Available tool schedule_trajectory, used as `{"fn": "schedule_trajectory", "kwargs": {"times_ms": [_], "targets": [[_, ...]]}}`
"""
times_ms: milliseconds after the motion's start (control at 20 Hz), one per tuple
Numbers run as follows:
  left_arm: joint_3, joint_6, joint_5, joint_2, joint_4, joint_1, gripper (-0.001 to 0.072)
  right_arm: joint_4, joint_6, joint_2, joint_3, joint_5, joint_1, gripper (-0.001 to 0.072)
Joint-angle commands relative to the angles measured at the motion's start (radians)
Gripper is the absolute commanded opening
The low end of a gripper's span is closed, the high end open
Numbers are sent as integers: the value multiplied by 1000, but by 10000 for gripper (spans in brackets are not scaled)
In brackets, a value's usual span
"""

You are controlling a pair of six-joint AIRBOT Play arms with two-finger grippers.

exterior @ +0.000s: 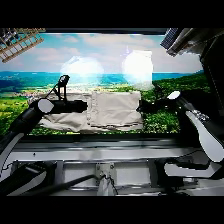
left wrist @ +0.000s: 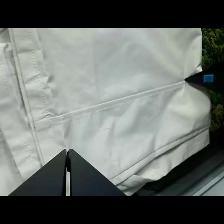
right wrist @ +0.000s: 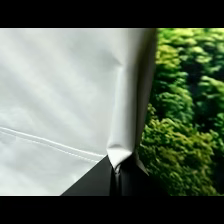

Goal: Fold the clothes and pants, and hang the long-sleeved shirts on hangers.

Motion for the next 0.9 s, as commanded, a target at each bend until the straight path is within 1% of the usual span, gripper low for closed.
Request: {"fn": "schedule_trajectory", "kwargs": {"times_ms": [0, 150, 250, 300, 450, 600, 650, 750, 850], "targets": [[0, 0, -7, -1, 1, -1, 10, -27, 22, 19, 2, -19, 8, 18], [-8, 1, -22, -1, 0, -16, 9, -126, 109, 79, 10, 6, -53, 17], [-26, 2, -6, -18, 0, -55, 10, -191, 143, 105, 51, 101, -104, 17], [-30, 1, 18, -37, -8, -84, 10, -240, 169, 116, 81, 161, -130, 17], [-29, 4, 152, -130, -151, -208, 10, -374, 253, 159, 180, 320, -188, 16], [-26, 5, 282, -214, -294, -345, 10, -510, 291, 179, 322, 505, -222, 16], [-20, 21, 318, -237, -333, -394, 10, -565, 305, 179, 377, 570, -225, 16], [12, 38, 348, -280, -361, -480, 9, -665, 309, 179, 500, 672, -225, 16], [56, 37, 378, -312, -360, -548, 10, -715, 324, 179, 610, 706, -225, 16]]}}
